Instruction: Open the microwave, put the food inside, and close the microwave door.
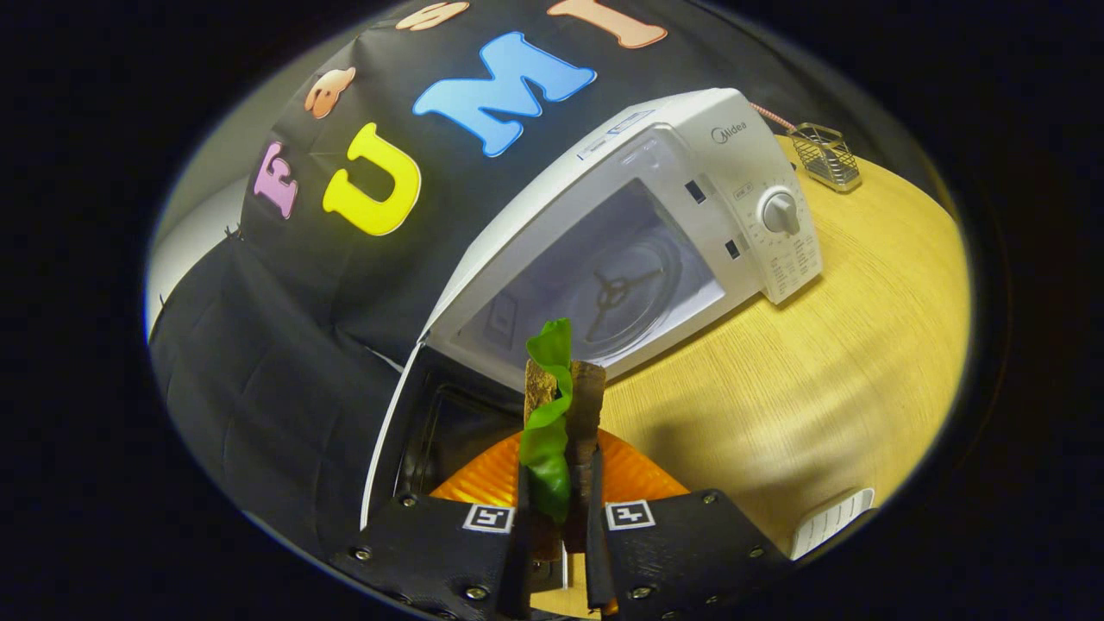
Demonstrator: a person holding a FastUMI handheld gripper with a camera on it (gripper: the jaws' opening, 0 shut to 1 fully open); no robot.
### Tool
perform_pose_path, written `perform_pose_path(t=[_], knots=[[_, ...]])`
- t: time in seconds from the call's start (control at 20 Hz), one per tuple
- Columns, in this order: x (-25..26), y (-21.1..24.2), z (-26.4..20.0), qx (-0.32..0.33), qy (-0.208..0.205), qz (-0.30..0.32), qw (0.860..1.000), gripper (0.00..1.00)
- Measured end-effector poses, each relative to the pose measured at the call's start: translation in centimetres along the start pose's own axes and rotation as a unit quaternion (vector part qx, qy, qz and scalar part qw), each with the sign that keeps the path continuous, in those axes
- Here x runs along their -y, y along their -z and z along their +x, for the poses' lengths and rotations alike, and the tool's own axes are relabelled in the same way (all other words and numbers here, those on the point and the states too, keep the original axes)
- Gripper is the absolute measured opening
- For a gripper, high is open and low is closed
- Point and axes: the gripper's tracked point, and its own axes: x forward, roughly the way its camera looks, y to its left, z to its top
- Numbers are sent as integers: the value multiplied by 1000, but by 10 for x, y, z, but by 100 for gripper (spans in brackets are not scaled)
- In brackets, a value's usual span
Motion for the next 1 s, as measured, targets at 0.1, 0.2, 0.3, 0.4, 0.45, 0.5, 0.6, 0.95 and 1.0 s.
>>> perform_pose_path(t=[0.1, 0.2, 0.3, 0.4, 0.45, 0.5, 0.6, 0.95, 1.0], knots=[[-3, -6, 17, 22, -8, 19, 1000, 24], [-3, -12, 35, 45, -11, 37, 998, 24], [-2, -16, 53, 65, -14, 58, 996, 24], [-2, -21, 69, 86, -18, 76, 993, 24], [0, -25, 77, 96, -18, 84, 992, 24], [1, -28, 86, 106, -19, 94, 990, 24], [5, -36, 102, 128, -21, 119, 984, 24], [22, -60, 146, 177, -26, 186, 966, 24], [27, -63, 150, 186, -22, 192, 963, 24]])
